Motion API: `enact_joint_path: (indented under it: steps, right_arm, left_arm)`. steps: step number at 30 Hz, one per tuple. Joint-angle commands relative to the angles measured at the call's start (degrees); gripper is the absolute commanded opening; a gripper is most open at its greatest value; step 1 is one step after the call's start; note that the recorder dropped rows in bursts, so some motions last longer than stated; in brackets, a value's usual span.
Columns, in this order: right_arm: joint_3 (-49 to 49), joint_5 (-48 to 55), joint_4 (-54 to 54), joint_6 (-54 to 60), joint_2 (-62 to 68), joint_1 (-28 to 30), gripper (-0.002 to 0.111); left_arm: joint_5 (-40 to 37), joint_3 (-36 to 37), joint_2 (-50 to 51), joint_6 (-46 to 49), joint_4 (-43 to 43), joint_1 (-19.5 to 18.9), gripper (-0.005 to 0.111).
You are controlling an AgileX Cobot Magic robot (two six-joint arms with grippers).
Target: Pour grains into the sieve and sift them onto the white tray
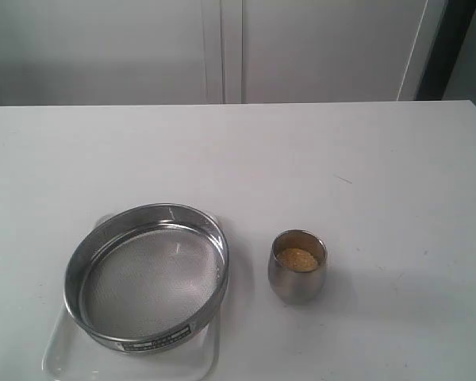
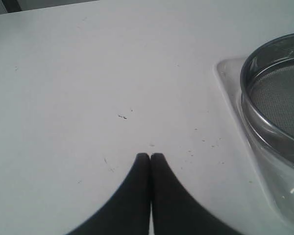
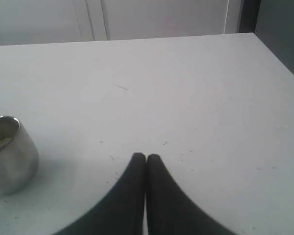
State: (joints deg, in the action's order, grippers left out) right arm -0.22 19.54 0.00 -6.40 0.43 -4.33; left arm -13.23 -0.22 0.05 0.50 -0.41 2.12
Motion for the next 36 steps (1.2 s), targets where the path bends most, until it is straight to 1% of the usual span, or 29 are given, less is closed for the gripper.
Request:
enact_joint_path:
  steps: [1,7,10,14,15,17,21,23,26,29,36]
  right_arm:
    - [0.22,-0.29,0.00,0.21,-0.28,0.33,0.000]
    - [0.22,-2.61,0.00,0.35,-0.28,0.33,0.000]
    - [0.22,-5.79,0.81,-0.01,-0.28,0.33,0.000]
    - [0.22,-14.01,2.37,-1.16,-0.28,0.33,0.000]
    - [0.22,-18.90,3.22,-3.47,-0.28,0.33,0.000]
    - [0.22,-22.62,3.22,-7.65,-0.28,0.33,0.000]
    - [0.22,-22.34,3.22,-16.05,-0.28,0.33,0.000]
    - [0.22,-22.34,3.22,-17.91,-0.28,0.33,0.000]
    - [0.22,-23.29,2.96,-17.93,-0.28,0.33,0.000]
    - [0.22,-29.21,2.96,-19.34,-0.28,0.33,0.000]
    - [-3.53,-25.64,2.99,-19.31,-0.28,0.33,0.000]
  left_arm:
    - [-0.10,0.22,-0.05,-0.50,-0.60,0.30,0.000]
    - [-0.10,0.22,-0.05,-0.50,-0.60,0.30,0.000]
    - [-0.10,0.22,-0.05,-0.50,-0.60,0.30,0.000]
    - [-0.10,0.22,-0.05,-0.50,-0.60,0.30,0.000]
    - [-0.10,0.22,-0.05,-0.50,-0.60,0.30,0.000]
    - [-0.10,0.22,-0.05,-0.50,-0.60,0.30,0.000]
    - [-0.10,0.22,-0.05,-0.50,-0.60,0.30,0.000]
    - [-0.10,0.22,-0.05,-0.50,-0.60,0.30,0.000]
    - [-0.10,0.22,-0.05,-0.50,-0.60,0.30,0.000]
    - [-0.10,0.22,-0.05,-0.50,-0.60,0.30,0.000]
    - [-0.10,0.22,-0.05,-0.50,-0.60,0.30,0.000]
